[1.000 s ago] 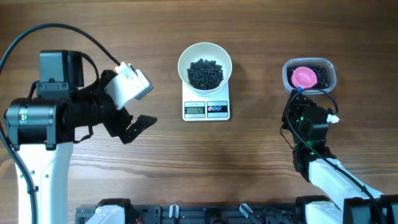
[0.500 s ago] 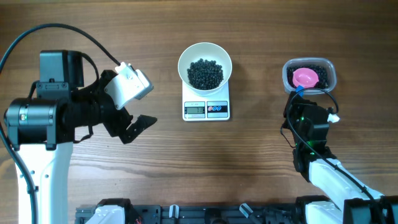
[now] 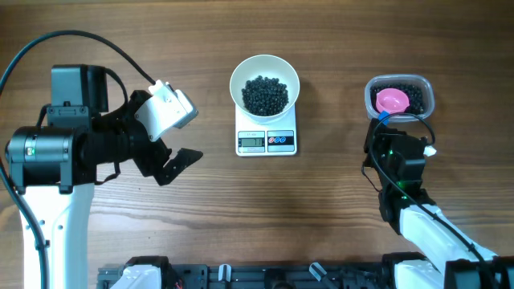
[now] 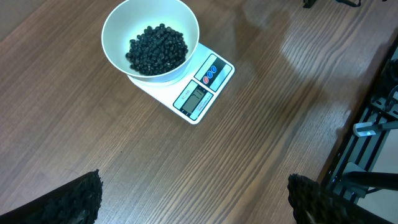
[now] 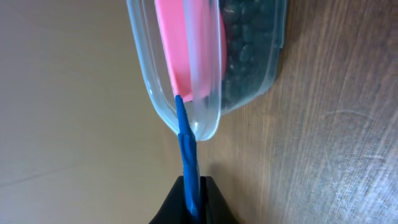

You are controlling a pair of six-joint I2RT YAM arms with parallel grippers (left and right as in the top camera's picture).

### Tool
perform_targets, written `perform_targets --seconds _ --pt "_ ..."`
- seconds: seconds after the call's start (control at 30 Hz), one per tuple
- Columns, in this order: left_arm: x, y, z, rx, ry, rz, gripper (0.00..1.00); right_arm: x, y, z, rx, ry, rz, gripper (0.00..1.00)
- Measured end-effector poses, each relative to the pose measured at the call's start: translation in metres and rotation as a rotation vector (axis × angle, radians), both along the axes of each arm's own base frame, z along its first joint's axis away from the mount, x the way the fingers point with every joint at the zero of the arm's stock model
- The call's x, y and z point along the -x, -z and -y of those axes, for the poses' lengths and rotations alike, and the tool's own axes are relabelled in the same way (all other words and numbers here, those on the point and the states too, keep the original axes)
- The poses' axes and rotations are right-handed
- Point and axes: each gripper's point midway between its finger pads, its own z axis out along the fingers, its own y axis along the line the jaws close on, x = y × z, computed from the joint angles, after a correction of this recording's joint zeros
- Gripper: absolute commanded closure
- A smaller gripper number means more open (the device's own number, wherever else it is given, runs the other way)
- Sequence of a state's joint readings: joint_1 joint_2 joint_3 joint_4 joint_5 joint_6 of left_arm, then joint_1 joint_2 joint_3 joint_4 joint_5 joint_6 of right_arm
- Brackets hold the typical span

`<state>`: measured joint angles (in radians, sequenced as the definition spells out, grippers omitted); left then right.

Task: Scoop item into bowl and weigh 150g on scale
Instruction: 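Grasp the blue scoop handle with the right gripper from below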

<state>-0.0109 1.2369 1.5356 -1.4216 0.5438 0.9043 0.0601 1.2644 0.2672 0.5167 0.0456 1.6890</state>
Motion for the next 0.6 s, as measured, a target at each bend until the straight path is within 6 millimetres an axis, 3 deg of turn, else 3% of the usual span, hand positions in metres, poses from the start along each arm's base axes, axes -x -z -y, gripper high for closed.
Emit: perform_targets --seconds 0.27,0.43,0.6 --pt "0.0 0.0 0.0 0.0 0.0 0.0 0.0 0.0 -0.008 -0.001 0.014 -0.013 -0.101 0.95" --pt "0.0 0.0 0.0 0.0 0.0 0.0 0.0 -0.005 -0.024 0.001 0.016 -0.022 -0.089 0.95" --pt "0.0 0.0 0.0 0.0 0.0 0.0 0.0 -0.004 -0.029 0.007 0.011 -0.018 -0.079 0.95"
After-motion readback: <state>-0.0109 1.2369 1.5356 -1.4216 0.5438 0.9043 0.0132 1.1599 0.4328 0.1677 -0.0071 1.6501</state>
